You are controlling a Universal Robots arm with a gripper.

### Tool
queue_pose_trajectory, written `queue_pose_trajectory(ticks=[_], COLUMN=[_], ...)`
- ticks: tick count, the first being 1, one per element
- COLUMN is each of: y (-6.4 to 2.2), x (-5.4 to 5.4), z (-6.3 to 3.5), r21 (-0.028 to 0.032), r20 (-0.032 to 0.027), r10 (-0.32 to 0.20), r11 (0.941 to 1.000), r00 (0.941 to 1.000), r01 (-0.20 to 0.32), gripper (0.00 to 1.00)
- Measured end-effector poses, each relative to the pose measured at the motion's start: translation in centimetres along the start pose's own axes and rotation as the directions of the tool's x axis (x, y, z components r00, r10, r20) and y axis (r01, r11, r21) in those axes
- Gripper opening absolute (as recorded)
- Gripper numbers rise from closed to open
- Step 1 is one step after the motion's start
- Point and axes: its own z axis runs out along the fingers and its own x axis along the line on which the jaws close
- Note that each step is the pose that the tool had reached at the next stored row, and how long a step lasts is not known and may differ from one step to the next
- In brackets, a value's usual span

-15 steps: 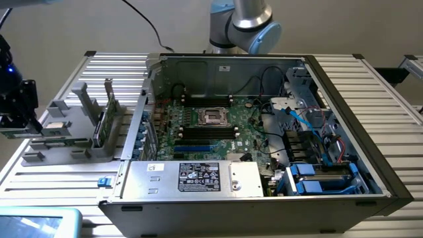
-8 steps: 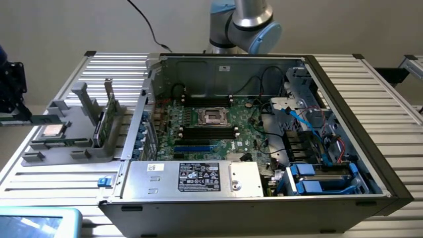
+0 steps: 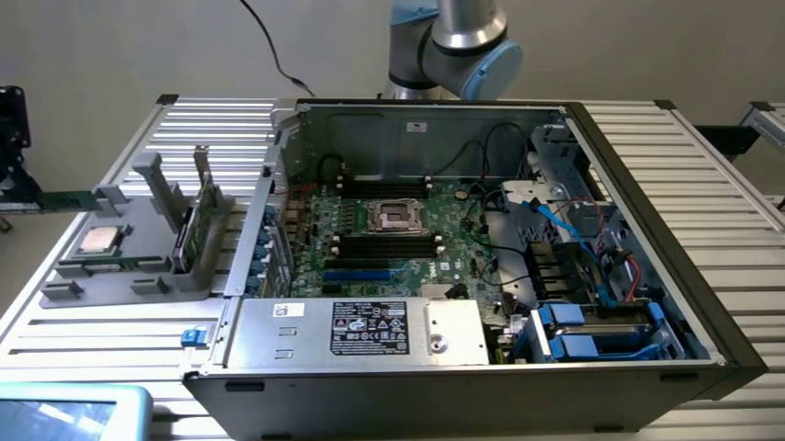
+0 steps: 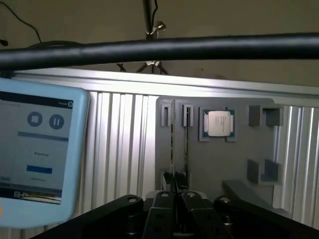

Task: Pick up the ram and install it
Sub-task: 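Pick up the ram and move it above insertion slot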

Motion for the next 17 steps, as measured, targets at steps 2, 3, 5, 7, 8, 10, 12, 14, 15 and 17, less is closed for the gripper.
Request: queue_pose_trajectory(ticks=[2,3,5,7,8,10,12,14,15,17], y=[0.04,0.06,0.09,0.14,0.16,0.2,0.24,0.29,0.3,0.32], x=[-0.2,-0.2,-0.3,-0.3,-0.3,-0.3,-0.3,-0.4,-0.4,-0.4], z=[-0.9,-1.37,-2.27,-3.18,-3.65,-4.56,-5.45,-6.26,-6.57,-7.01], r21=[-0.0001,0.0001,0.0002,0.0002,0.0002,0.0003,0.0003,0.0001,0.0002,0.0004], r20=[-0.001,-0.0013,-0.0015,-0.0015,-0.0017,-0.0022,-0.0028,-0.0032,-0.0032,-0.0033], r10=[0.0,0.0,0.0,0.0,0.0,0.0,0.0,0.0,0.0,0.0], r11=[1.0,1.0,1.0,1.0,1.0,1.0,1.0,1.0,1.0,1.0], r00=[1.0,1.0,1.0,1.0,1.0,1.0,1.0,1.0,1.0,1.0], r01=[0.0,0.0,0.0,0.0,0.0,0.0,0.0,0.0,0.0,0.0], gripper=[0.11,0.11,0.11,0.11,0.11,0.11,0.11,0.11,0.11,0.11])
